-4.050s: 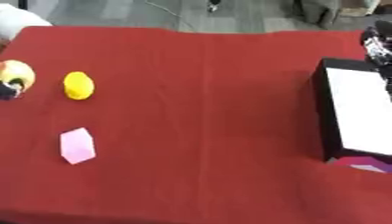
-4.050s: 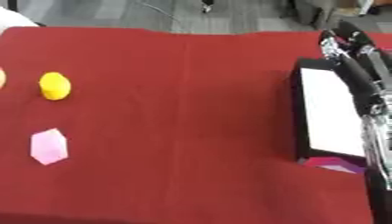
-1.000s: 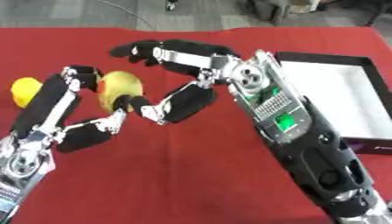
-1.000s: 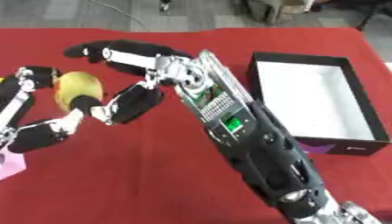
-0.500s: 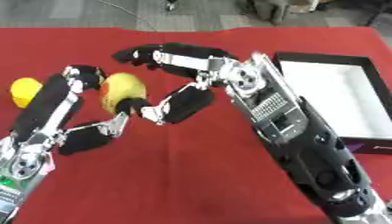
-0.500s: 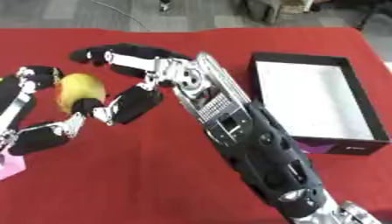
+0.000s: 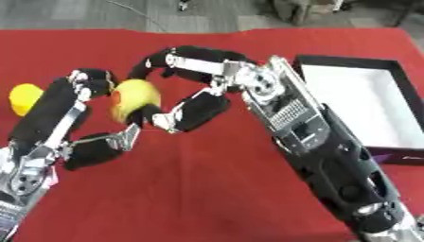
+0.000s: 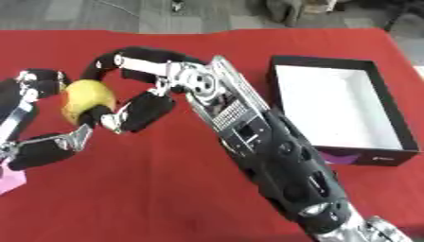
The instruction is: Pick up the objects with one hand, pass them to the other hand, and then place them into the box on the other side of the table.
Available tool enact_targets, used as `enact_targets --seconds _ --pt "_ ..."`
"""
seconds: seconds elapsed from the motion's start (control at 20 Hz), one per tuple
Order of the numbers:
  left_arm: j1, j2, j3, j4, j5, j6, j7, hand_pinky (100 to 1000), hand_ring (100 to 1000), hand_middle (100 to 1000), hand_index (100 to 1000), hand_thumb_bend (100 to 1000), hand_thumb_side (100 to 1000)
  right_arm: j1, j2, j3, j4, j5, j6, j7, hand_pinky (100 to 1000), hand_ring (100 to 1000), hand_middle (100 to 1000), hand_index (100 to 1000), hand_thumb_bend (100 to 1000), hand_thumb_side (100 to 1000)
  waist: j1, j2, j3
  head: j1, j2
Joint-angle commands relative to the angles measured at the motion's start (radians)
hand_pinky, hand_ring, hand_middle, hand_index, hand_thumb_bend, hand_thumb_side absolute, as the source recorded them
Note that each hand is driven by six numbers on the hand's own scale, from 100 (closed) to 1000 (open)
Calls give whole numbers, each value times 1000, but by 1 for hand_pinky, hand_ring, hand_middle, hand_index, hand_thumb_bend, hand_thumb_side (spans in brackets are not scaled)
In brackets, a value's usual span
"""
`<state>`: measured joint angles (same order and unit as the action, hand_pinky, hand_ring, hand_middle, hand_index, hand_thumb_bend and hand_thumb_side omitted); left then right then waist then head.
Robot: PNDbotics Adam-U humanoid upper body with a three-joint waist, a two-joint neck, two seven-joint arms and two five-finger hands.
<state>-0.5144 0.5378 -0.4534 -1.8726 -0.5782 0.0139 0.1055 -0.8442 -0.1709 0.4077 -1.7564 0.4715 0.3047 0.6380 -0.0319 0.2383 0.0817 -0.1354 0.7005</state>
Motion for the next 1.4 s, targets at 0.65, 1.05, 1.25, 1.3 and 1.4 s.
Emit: enact_targets --seconds 0.65,1.05,1.25,1.3,1.4 --pt "-10 1 0 -36 -25 20 21 684 600 552 691 100 281 -10 2 -3 -20 -138 73 -133 882 975 556 587 100 184 5 -23 -2 -10 1" --pt "22 15 31 -10 51 185 31 746 756 730 916 571 621 14 -19 -55 -70 -188 93 -184 887 971 557 589 100 194 8 -22 -6 -20 -2" --pt "50 20 69 -14 97 242 71 734 748 718 910 540 648 39 -39 -100 -93 -213 113 -225 893 976 563 596 100 215 9 -20 -9 -24 -7" --pt "59 21 81 -17 109 251 85 730 742 710 905 529 650 49 -48 -116 -100 -222 119 -238 896 978 565 598 100 224 10 -20 -9 -25 -9" --pt "79 26 108 -21 133 267 118 721 729 693 885 471 653 70 -70 -153 -114 -239 131 -273 897 978 567 600 100 236 10 -19 -11 -29 -12"
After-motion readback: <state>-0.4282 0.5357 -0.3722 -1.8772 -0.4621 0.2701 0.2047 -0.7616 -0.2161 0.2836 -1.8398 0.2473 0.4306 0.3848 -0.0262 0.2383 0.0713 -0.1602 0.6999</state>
